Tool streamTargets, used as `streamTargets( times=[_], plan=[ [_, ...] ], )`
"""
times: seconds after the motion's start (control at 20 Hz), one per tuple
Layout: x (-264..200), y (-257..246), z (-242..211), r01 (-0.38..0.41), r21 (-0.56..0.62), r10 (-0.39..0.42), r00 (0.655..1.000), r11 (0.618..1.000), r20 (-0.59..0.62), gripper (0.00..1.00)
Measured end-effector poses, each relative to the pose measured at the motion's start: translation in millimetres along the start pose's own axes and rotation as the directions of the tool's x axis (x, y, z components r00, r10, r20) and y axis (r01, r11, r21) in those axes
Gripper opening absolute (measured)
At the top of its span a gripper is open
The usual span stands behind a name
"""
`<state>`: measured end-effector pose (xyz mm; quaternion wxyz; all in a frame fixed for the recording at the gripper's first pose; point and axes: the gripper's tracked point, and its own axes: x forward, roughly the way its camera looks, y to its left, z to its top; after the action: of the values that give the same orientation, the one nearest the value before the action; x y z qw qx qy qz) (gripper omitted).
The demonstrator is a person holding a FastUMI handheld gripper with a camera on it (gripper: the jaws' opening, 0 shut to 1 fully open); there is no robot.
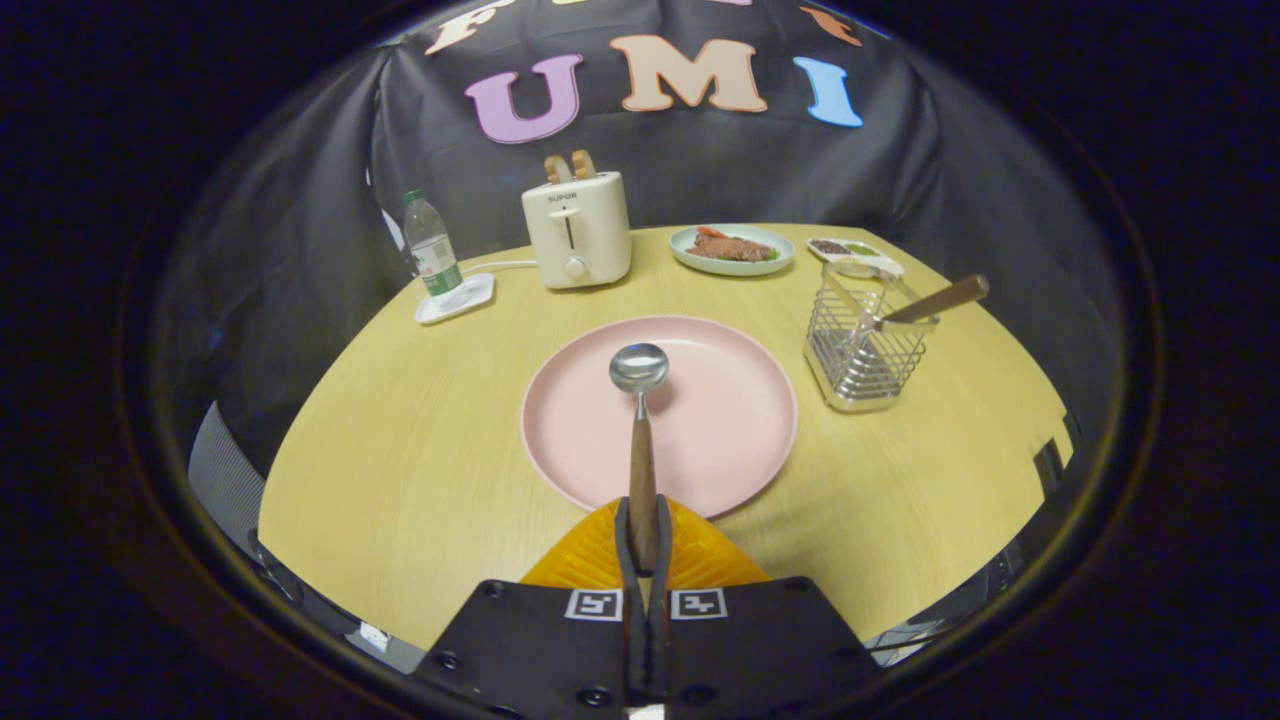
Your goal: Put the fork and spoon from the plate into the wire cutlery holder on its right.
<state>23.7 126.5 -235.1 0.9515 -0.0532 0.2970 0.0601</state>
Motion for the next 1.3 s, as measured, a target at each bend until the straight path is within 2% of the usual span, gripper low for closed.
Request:
streamTargets(
  times=[0.25,0.5,0.85,1.1,1.3],
  plan=[
    [-12.2,-18.0,29.9,-0.015,0.004,0.015,0.999,1.0,0.034,0.04],
    [-35.8,-59.5,69.1,-0.01,0.007,0.009,0.998,1.0,0.054,0.03],
    [-64.3,-143.3,133.0,0.072,-0.034,-0.07,0.996,0.997,0.056,0.03],
    [-65.1,-188.7,134.5,0.081,-0.134,-0.093,0.992,0.988,-0.089,0.04],
    [-59.1,-203.7,124.7,0.046,-0.139,-0.08,0.966,0.989,-0.247,0.04]
  ],
)
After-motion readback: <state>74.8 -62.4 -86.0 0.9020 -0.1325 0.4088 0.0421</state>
